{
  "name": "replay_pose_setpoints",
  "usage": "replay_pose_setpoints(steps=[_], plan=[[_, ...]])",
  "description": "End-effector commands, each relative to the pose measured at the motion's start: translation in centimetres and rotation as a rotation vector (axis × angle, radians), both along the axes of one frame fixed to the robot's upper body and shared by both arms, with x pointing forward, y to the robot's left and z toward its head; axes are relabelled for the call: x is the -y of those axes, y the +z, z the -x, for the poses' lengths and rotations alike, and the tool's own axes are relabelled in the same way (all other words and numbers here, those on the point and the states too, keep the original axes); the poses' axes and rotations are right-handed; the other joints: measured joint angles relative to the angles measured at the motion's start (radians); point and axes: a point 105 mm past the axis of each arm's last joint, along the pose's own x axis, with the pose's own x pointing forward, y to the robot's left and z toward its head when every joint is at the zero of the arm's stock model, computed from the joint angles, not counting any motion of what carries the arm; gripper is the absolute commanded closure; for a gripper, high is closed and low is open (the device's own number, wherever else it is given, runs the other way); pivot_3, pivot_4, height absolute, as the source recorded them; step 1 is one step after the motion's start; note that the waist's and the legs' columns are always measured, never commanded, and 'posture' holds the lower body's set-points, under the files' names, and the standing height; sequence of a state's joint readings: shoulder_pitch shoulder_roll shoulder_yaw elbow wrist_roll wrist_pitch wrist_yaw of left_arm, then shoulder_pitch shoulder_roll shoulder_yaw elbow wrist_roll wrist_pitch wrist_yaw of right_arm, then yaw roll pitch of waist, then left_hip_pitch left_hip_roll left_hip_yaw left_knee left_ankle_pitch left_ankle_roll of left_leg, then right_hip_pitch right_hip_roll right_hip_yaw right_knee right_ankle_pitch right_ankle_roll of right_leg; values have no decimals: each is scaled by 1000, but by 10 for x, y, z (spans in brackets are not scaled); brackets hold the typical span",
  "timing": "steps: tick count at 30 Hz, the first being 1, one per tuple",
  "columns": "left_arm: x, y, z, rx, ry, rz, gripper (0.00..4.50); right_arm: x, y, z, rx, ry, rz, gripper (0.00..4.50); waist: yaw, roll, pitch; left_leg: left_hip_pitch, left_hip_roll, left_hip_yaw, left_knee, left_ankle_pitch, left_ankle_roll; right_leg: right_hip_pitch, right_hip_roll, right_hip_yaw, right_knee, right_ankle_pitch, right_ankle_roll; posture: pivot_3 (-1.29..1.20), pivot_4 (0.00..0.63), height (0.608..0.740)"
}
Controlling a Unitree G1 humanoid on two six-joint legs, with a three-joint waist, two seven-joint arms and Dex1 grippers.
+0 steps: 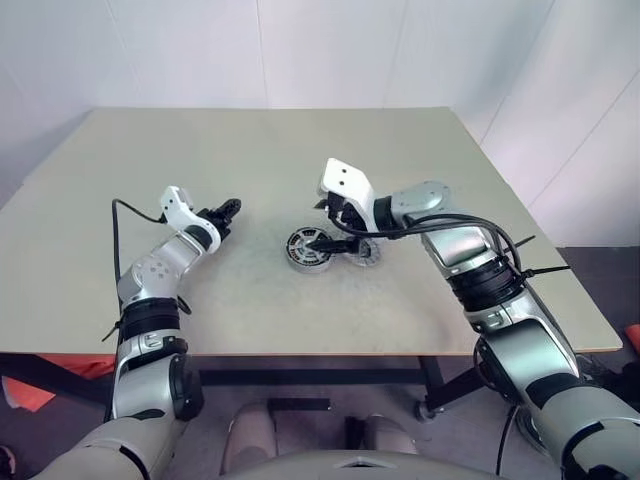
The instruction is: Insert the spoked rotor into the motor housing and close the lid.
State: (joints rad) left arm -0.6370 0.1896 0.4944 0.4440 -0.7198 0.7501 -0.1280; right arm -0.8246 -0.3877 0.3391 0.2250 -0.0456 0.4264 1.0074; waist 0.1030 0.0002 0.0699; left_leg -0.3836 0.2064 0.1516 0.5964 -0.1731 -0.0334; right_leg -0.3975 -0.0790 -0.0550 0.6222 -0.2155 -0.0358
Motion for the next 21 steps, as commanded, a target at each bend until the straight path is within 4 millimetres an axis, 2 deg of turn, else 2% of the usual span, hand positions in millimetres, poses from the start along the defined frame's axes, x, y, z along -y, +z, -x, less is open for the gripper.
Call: replay_pose_setpoints(steps=[1, 3, 5, 11, 17, 21], plan=[[10, 15, -7, 51, -29, -20, 1824, 5, -4, -14, 107, -53, 6, 385, 0, 0, 0, 0, 0, 0, 0, 0, 0, 0, 0, 0, 0, 0, 0, 0, 0, 740], [12, 16, -8, 53, -36, -23, 1824, 5, -14, -16, 116, -70, 25, 896, -2, 0, 0, 0, 0, 0, 0, 0, 0, 0, 0, 0, 0, 0, 0, 0, 0, 740], [12, 17, -8, 54, -39, -24, 1824, 3, -21, -14, 114, -59, 33, 1630, -3, 0, 0, -1, 0, 0, 0, 0, 0, -1, 0, 0, 0, 0, 0, 0, 0, 740], [10, 15, -7, 48, -40, -31, 1824, -2, -19, -9, 113, -40, 23, 3769, -4, 0, 0, -1, 0, 0, -1, 0, 0, -1, 2, 0, 0, 0, 0, 0, 0, 740], [10, 15, -7, 43, -41, -33, 1824, -5, -15, -9, 115, -48, -1, 3769, -5, 0, 0, 0, 0, 0, -1, 0, 0, -1, 2, 0, 0, 0, 0, 0, 0, 740], [10, 14, -7, 41, -42, -35, 1824, -6, -29, -9, 90, -68, 11, 3769, -5, 0, 0, -1, 0, 0, -1, 0, 0, -1, 2, 0, 0, 0, 0, 0, 0, 740]])
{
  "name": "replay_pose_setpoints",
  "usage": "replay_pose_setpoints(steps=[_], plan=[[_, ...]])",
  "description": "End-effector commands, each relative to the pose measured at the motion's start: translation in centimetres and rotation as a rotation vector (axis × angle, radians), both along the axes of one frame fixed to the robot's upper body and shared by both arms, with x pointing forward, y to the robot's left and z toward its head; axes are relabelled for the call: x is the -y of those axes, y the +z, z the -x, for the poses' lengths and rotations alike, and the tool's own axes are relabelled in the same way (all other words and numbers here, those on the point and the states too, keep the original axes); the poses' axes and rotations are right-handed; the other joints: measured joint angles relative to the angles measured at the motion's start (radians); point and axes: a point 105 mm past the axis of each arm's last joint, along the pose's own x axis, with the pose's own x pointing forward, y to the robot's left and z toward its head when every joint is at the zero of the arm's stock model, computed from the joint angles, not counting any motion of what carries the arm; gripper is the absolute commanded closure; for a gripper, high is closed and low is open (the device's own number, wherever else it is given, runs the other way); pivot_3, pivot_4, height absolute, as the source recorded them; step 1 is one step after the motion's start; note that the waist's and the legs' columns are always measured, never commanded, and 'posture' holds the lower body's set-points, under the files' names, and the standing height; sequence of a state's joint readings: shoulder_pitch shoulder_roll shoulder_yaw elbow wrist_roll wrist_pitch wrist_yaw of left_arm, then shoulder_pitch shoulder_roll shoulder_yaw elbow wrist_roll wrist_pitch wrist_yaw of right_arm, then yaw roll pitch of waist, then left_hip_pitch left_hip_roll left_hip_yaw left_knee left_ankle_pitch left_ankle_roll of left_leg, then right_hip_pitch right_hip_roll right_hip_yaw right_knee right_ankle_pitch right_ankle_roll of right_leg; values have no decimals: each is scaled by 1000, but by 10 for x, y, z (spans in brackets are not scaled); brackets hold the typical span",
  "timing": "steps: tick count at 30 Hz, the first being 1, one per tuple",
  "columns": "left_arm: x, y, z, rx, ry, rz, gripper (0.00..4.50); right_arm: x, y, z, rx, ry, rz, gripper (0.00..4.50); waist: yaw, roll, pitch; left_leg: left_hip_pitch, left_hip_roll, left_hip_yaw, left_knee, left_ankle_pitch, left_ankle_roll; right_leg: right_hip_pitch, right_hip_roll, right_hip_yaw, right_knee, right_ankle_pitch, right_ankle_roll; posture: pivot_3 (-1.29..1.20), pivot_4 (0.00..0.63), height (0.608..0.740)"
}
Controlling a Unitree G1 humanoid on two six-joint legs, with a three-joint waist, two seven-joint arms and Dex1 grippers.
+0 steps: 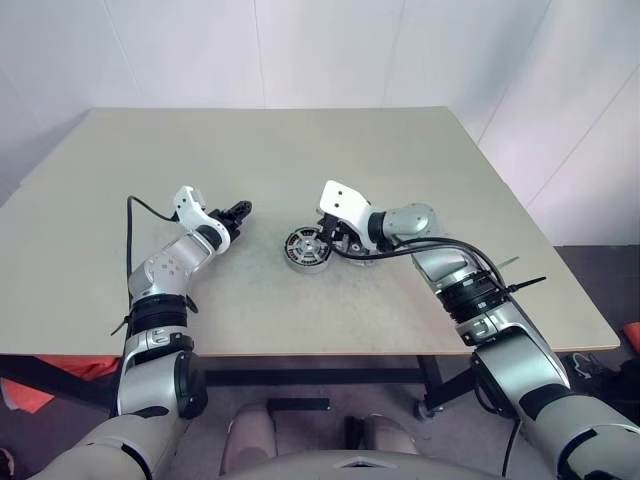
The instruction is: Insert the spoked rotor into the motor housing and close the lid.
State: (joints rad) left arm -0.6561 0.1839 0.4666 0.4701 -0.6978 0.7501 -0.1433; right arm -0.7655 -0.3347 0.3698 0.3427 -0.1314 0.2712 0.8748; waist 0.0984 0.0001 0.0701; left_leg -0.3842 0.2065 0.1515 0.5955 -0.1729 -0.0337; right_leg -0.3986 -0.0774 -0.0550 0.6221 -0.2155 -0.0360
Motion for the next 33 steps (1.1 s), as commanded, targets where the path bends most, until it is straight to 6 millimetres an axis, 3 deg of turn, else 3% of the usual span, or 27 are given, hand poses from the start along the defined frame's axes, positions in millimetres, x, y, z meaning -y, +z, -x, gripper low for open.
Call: replay_pose_setpoints(steps=[1, 7, 20, 24, 26, 29, 33], plan=[[0, 15, -4, 49, -5, -15, 1824, -5, 0, -1, 10, -13, -21, 3769, 0, 0, 0, 0, 0, 0, 0, 0, 0, 0, 0, 0, 0, 0, 0, 0, 0, 740], [-2, 16, -4, 50, 1, -17, 1824, -2, -37, 6, -62, -44, 14, 3769, -1, 0, 0, 0, 0, 0, 0, 0, 0, 0, 0, 0, 0, 0, 0, 0, 0, 740], [6, 14, -5, 49, -16, -14, 1824, 11, 31, -3, 57, -91, -109, 3769, 0, 0, 0, 4, 0, 0, -1, 0, 0, 4, 0, 0, -1, 0, 0, 0, 0, 740], [7, 13, -3, 48, -21, -14, 1824, 31, 32, -3, -23, -202, -176, 3769, 0, 0, 0, 4, 0, 0, -1, 0, 0, 4, 0, 0, -1, 0, 0, 0, 0, 740], [7, 11, -2, 43, -25, -17, 1824, 59, 27, -7, -129, -364, -272, 3769, 3, 0, 0, 4, 0, 0, -1, 0, 0, 4, 0, 0, -1, 0, 0, 0, 0, 740], [6, 10, -1, 34, -32, -22, 1824, 101, 22, 2, -292, -581, -441, 3162, 10, 0, 0, 4, 0, -1, -1, 0, 0, 6, 0, 0, -2, 0, 0, 0, 0, 740], [8, 8, -2, 21, -52, -31, 1824, 128, 23, 24, -490, -759, -684, 1843, 9, 0, 0, 5, 0, -1, -2, 0, 0, 6, 0, 1, -3, 0, 0, 0, 0, 740]])
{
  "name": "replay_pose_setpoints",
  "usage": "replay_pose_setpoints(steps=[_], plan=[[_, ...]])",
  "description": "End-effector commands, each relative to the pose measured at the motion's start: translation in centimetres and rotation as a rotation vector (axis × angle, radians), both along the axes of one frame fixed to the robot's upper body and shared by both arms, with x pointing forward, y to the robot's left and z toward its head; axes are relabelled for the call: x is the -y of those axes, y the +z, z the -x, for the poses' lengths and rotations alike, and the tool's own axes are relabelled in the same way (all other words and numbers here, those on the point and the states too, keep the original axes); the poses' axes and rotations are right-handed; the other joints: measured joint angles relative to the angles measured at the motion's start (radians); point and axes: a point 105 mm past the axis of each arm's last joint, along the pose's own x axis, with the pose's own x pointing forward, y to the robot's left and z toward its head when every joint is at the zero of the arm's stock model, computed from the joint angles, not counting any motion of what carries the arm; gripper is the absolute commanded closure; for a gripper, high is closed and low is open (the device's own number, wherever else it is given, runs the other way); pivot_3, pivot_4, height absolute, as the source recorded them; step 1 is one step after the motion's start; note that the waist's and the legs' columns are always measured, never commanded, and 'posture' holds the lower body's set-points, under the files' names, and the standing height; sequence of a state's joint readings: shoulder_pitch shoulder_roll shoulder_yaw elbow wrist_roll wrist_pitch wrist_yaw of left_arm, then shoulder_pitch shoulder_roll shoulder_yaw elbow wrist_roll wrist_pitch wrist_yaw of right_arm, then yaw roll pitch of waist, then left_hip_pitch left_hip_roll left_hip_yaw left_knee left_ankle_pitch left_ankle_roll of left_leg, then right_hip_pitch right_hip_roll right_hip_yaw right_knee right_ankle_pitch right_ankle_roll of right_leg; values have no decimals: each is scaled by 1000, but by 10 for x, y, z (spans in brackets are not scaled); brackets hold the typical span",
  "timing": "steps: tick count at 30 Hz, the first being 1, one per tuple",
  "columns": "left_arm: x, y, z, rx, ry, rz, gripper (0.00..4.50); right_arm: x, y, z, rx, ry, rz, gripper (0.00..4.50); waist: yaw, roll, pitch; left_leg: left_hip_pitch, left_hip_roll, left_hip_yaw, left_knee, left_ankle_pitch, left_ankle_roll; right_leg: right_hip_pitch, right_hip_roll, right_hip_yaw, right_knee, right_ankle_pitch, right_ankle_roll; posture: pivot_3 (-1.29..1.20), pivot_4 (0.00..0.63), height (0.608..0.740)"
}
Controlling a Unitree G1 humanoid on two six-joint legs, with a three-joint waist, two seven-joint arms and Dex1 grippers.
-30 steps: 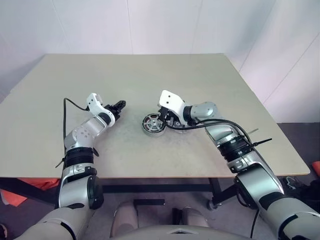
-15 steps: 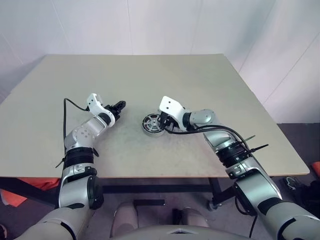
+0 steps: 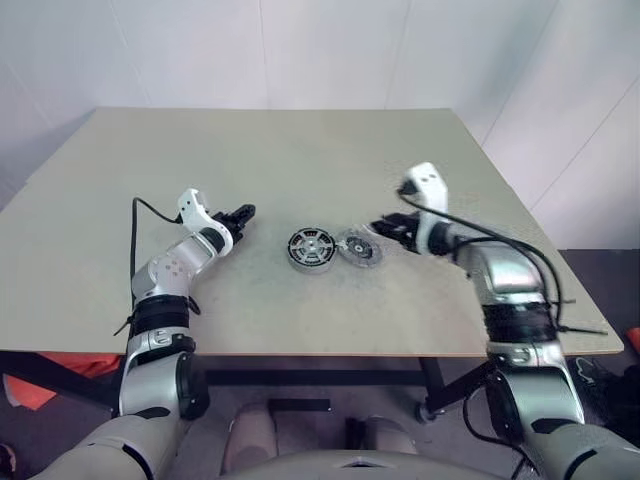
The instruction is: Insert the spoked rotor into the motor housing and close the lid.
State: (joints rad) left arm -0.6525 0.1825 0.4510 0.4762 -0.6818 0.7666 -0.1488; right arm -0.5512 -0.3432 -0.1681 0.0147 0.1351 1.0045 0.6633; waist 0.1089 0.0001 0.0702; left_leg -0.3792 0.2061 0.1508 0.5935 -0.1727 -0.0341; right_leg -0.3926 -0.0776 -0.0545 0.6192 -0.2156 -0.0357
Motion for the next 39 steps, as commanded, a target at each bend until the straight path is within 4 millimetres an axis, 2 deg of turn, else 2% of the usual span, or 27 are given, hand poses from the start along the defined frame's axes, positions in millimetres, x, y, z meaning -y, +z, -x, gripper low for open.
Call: replay_pose_setpoints(steps=[1, 6, 12, 15, 19, 23, 32, 39], plan=[[5, 13, -4, 40, -36, -16, 1824, 10, 19, 24, -104, -105, -271, 1843, -3, 0, 0, 1, 0, 0, -1, 1, -1, 0, 0, 0, 0, 0, 0, 0, 0, 740], [12, 12, -6, 30, -71, -27, 1824, 8, -11, 52, -310, -228, -505, 1843, -1, 0, 0, 13, -1, 1, -18, 6, -8, 4, 2, 1, -4, -3, 4, 0, 0, 740], [14, 15, -9, 30, -93, -43, 1824, -2, -36, 61, -394, -309, -601, 1843, 2, 2, 0, 12, 0, 0, -24, 8, -13, 2, 2, 1, -6, -4, 7, 0, 0, 740], [12, 15, -9, 30, -95, -49, 1824, -5, -42, 61, -426, -324, -611, 1843, 3, 3, -1, 12, -1, 0, -26, 9, -13, 3, 2, 1, -9, -4, 6, 0, 0, 740], [9, 15, -8, 30, -85, -45, 1824, -11, -44, 57, -454, -323, -624, 1843, 3, 3, -1, 13, -1, 0, -28, 9, -14, 3, 3, 1, -11, -1, 2, 0, 0, 740], [6, 15, -7, 31, -74, -49, 1824, -18, -45, 50, -490, -309, -646, 1843, 2, 3, -1, 14, -1, 0, -28, 10, -15, 3, 3, 1, -11, -3, 6, 0, 0, 740], [0, 17, -6, 36, -56, -54, 1824, -38, -47, 20, -483, -278, -712, 1843, -8, 3, -1, 17, 0, 0, -31, 13, -22, 4, 3, 1, -10, -4, 8, 0, 0, 740], [2, 20, -8, 44, -57, -58, 1824, -51, -36, -1, -424, -243, -763, 1843, -11, 3, -1, 19, 0, 1, -31, 14, -22, 6, 3, 0, -10, -3, 7, 0, 0, 740]])
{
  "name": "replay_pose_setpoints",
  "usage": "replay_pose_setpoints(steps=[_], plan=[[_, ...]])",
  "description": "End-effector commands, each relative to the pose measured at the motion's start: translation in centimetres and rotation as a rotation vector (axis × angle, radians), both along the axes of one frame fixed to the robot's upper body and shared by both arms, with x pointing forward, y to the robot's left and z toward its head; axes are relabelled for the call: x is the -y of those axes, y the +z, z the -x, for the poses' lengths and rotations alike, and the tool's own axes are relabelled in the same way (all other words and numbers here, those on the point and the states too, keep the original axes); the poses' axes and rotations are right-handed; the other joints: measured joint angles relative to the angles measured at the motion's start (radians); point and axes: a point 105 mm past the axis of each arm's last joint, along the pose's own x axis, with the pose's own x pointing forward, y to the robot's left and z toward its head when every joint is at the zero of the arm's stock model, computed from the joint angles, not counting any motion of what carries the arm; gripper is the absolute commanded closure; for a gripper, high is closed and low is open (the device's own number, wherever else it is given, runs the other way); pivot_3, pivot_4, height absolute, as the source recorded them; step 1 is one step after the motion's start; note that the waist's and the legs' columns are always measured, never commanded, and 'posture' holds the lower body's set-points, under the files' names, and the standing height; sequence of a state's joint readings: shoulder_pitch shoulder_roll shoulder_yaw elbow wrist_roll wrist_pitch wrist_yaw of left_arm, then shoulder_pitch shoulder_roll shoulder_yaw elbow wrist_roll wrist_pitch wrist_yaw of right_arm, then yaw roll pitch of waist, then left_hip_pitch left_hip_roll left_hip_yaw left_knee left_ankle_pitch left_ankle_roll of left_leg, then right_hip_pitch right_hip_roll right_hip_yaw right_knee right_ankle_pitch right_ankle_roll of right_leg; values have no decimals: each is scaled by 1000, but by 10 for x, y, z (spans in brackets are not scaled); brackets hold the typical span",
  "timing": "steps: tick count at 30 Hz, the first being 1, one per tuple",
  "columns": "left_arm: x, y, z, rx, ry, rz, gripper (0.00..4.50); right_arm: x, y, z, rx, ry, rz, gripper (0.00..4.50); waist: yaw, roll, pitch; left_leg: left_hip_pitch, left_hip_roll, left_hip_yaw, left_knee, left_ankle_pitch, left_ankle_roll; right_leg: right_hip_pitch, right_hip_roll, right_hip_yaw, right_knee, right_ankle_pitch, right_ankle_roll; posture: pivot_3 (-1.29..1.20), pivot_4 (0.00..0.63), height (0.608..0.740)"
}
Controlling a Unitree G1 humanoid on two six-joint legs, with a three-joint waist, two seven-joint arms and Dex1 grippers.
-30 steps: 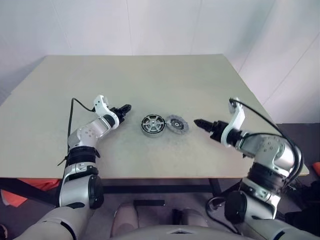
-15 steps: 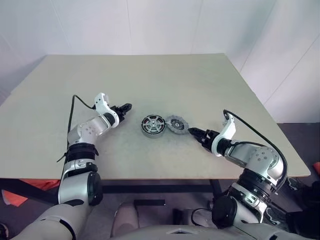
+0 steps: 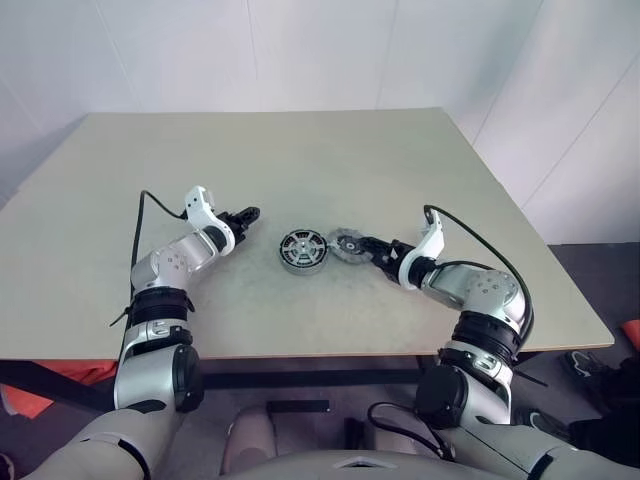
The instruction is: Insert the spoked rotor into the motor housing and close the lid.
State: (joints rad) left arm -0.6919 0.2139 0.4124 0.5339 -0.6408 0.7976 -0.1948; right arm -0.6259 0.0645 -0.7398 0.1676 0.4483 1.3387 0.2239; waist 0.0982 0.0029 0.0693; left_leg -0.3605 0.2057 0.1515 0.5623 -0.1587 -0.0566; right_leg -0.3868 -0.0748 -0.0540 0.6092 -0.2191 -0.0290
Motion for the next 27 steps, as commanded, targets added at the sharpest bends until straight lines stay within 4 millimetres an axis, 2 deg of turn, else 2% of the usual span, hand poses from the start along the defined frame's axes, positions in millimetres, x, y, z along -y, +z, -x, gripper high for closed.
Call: replay_pose_setpoints(steps=[1, 5, 9, 12, 15, 19, 23, 27], plan=[[-4, 22, -6, 69, 8, -9, 1824, -17, 17, -14, 72, 37, -36, 1843, 0, 0, 0, 0, 0, 0, 0, 0, 0, 0, 0, 0, 0, 0, 0, 0, 0, 740], [-3, 23, -8, 72, 7, -12, 1824, -28, 33, -19, 128, 80, -47, 1843, 4, 0, 0, -3, 0, 0, 0, 0, 0, -2, 0, 0, 0, 4, -6, 0, 0, 740], [-2, 23, -9, 76, 6, -7, 1824, -43, 69, -16, 275, 179, -100, 1843, 8, 0, 0, -8, 0, -1, 0, 0, 1, -5, 0, -1, -1, 5, -7, 0, 0, 740], [-2, 22, -9, 75, 7, -6, 1824, -57, 97, -5, 395, 284, -116, 1843, 11, 0, 0, -9, 0, -1, -1, -1, 1, -5, 0, -1, -1, 5, -7, 0, 0, 740], [-2, 21, -9, 74, 9, -7, 1824, -70, 113, 9, 474, 384, -119, 1843, 15, 0, 0, -8, 0, -1, -1, -1, 1, -5, 0, -1, -2, 5, -7, 0, 0, 740], [-4, 22, -9, 77, 13, -7, 1824, -88, 108, 25, 477, 506, -69, 1843, 21, 0, 0, -7, 0, -1, -1, -1, 1, -4, 0, -1, -1, 5, -7, 0, 0, 740], [-5, 24, -10, 82, 15, -7, 1824, -89, 98, 22, 473, 507, -3, 1843, 33, 0, 0, -7, 0, -1, 0, -1, 1, -3, 0, -1, -1, 4, -7, 0, 0, 740], [-8, 23, -8, 83, 20, -12, 1824, -85, 96, 14, 626, 489, 202, 1843, 40, 0, 0, -8, 0, -1, 0, -1, 1, -4, 0, -1, -2, 5, -7, 0, 0, 740]])
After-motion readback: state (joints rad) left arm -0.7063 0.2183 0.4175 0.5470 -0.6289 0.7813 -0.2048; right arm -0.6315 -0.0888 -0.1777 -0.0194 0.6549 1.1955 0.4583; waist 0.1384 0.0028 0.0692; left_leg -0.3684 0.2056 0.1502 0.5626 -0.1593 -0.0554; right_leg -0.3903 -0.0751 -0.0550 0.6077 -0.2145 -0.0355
